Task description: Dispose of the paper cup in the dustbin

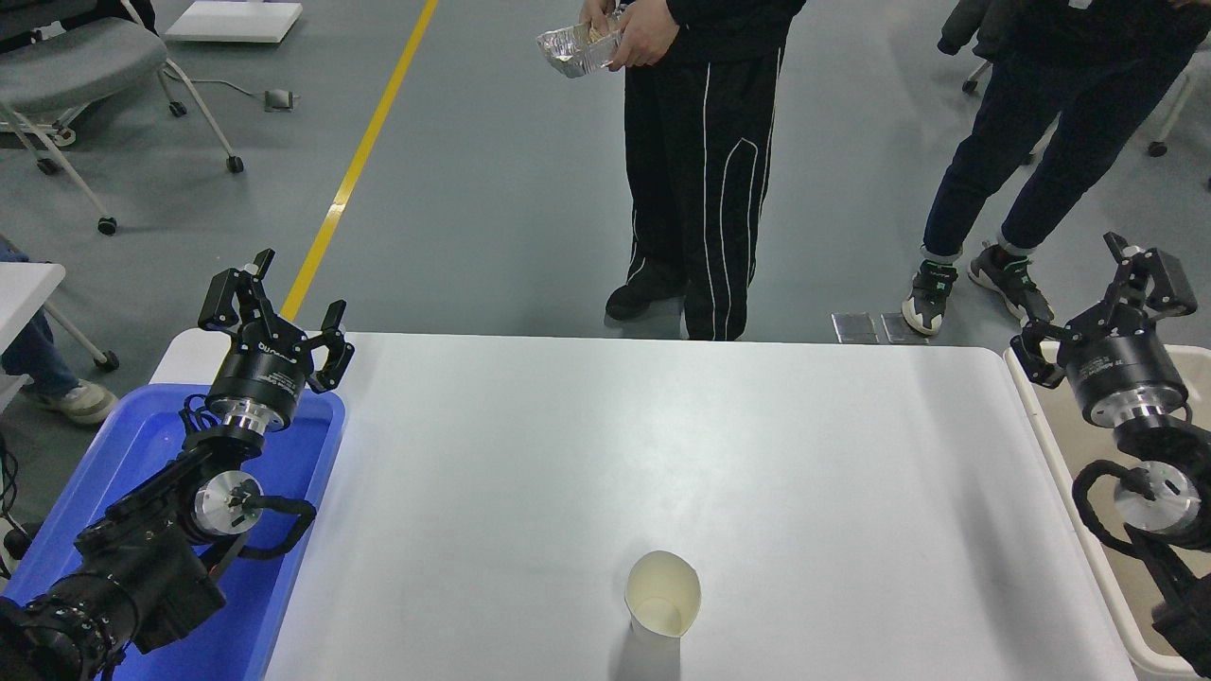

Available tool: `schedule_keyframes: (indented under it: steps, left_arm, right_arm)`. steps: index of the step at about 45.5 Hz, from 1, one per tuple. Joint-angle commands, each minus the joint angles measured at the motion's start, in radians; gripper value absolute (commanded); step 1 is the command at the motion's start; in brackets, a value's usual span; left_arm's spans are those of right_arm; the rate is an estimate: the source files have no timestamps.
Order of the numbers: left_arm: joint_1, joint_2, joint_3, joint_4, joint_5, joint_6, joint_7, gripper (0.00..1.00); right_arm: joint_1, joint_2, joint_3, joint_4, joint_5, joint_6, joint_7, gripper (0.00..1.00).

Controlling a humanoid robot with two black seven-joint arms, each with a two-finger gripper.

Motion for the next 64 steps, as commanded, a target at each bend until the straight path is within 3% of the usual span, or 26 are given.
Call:
schedule_keyframes:
  steps: [1, 64]
  left_arm:
    - [0.000, 0.000, 0.000, 0.000, 0.000, 0.000, 0.000, 1.00]
    - [0.000, 0.000, 0.000, 0.001, 0.000, 0.000, 0.000, 1.00]
  right_arm:
    - [0.003, -0.004, -0.001, -0.002, 0.001, -0.002, 0.000, 0.99]
    - [0.030, 0.015, -0.015, -0.051, 0.001, -0.002, -0.001, 0.99]
